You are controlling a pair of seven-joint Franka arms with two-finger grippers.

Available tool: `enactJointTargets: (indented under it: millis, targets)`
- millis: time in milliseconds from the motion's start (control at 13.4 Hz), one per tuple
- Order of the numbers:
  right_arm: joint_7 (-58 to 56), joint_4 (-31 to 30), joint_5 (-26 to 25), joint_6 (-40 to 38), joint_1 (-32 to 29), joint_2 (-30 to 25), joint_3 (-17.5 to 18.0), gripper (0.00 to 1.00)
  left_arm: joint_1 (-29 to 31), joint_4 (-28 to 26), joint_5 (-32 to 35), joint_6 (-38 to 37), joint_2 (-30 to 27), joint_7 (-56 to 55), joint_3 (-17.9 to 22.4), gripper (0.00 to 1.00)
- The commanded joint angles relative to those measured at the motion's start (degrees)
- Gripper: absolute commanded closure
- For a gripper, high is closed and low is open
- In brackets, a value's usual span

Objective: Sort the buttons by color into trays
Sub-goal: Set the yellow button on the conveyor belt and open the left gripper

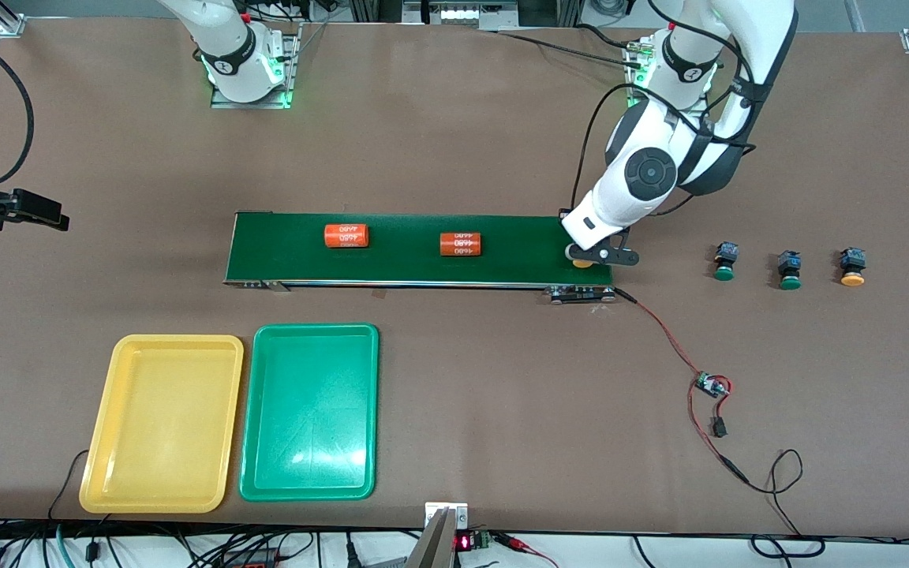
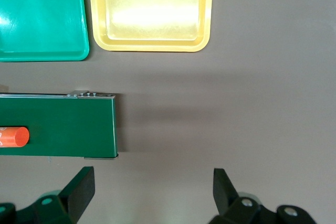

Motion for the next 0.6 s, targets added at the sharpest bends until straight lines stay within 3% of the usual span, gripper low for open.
enactJointTargets:
  millis: [0,224,524]
  targets:
    - [-1.0,0.5,0.9,-0.7,-0.4,0.1,0.0,0.00,-0.8,2.1,-1.3,-0.8,0.9,-0.3,0.3,0.01]
    - [-1.0,0.4,0.9,-0.7,-0.4,0.1,0.0,0.00,0.1,2.4,-1.3,-0.9,-1.6,0.2,0.4,0.00]
    - [-1.0,0.5,0.9,-0.7,-0.4,0.1,0.0,0.00,9.6,2.8,-1.1,-4.1,-6.5,0.3,0.5,0.00]
